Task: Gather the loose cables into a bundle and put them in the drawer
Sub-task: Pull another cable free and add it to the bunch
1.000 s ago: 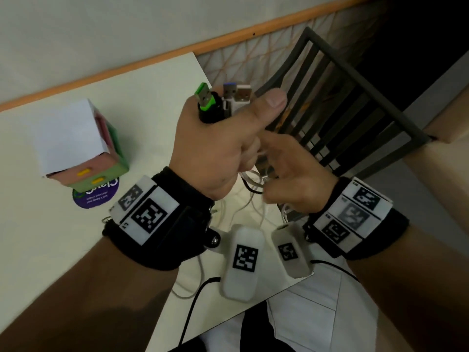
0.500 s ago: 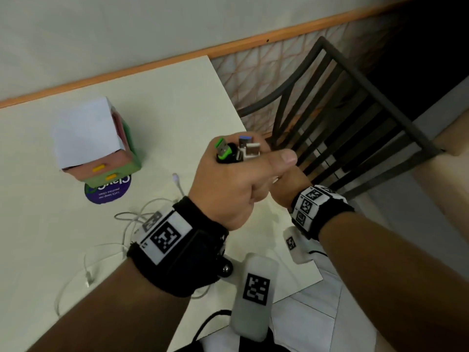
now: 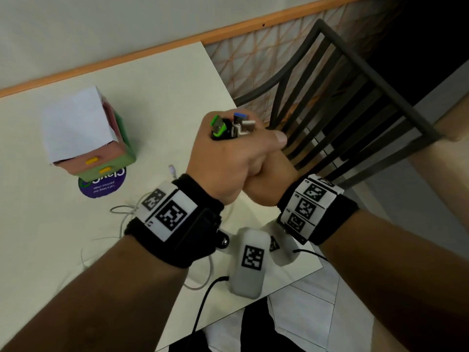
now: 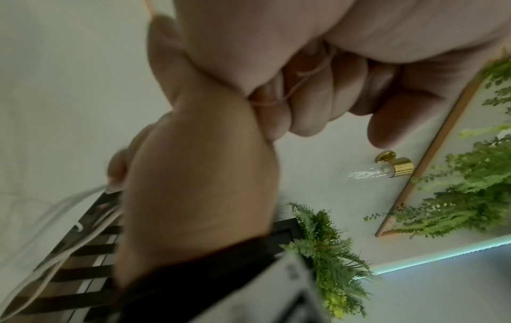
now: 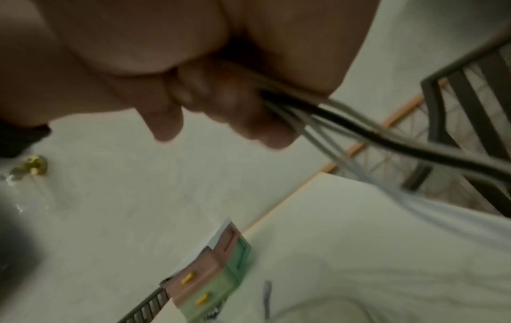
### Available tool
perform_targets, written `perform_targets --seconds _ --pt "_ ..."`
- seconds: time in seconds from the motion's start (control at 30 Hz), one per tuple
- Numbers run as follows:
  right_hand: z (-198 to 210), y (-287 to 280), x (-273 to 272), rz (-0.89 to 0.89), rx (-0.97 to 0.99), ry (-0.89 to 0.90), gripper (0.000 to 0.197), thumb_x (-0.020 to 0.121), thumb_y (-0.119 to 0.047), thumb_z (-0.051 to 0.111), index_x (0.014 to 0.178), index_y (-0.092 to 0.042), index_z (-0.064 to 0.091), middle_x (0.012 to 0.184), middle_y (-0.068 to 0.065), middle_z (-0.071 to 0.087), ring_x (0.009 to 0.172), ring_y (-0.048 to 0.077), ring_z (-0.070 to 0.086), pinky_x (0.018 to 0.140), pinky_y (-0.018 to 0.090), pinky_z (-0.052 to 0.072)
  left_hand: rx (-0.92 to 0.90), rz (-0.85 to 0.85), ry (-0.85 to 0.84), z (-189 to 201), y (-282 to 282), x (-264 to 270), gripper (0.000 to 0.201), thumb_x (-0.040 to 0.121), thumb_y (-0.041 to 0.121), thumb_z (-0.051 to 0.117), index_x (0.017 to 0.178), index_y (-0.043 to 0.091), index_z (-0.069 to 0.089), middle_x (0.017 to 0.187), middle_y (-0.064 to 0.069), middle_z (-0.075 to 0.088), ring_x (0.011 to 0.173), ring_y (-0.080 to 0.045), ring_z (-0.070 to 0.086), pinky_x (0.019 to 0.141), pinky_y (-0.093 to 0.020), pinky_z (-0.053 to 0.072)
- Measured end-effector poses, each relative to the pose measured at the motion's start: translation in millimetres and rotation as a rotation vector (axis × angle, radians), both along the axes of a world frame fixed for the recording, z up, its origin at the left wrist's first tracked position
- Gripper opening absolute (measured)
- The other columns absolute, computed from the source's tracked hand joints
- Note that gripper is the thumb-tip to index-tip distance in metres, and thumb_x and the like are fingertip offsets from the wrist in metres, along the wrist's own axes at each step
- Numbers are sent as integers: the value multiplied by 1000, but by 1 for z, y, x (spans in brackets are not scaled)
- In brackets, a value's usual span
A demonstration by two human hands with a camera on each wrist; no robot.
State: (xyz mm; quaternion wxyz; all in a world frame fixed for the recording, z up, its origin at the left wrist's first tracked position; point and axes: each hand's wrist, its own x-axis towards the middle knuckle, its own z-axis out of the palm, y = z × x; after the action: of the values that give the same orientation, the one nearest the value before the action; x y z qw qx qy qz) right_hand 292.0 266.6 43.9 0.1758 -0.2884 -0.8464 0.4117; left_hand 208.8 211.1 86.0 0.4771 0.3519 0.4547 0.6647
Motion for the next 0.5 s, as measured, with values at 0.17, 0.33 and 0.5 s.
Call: perform_targets --seconds 0.17,0.33,0.5 --pt "-50 20 -1 -134 -163 -307 30 82 -30 52 87 -4 67 87 17 69 84 33 65 74 48 56 26 -84 -60 -5 -14 -2 30 64 8 69 42 21 54 36 11 34 31 -5 26 50 -16 26" --pt "-77 29 23 -218 -189 -661 35 93 -28 49 62 -14 56 72 5 62 70 21 59 61 30 44 22 -128 -219 -13 -40 1 29 66 4 66 44 19 55 36 11 35 32 -2 26 51 -15 22" --pt "-79 40 22 -208 -226 -750 28 83 -38 62 92 -13 69 98 8 70 89 25 65 82 38 56 -46 -19 -220 -11 -27 -11 35 65 2 68 43 21 49 36 10 29 30 -3 23 49 -14 22"
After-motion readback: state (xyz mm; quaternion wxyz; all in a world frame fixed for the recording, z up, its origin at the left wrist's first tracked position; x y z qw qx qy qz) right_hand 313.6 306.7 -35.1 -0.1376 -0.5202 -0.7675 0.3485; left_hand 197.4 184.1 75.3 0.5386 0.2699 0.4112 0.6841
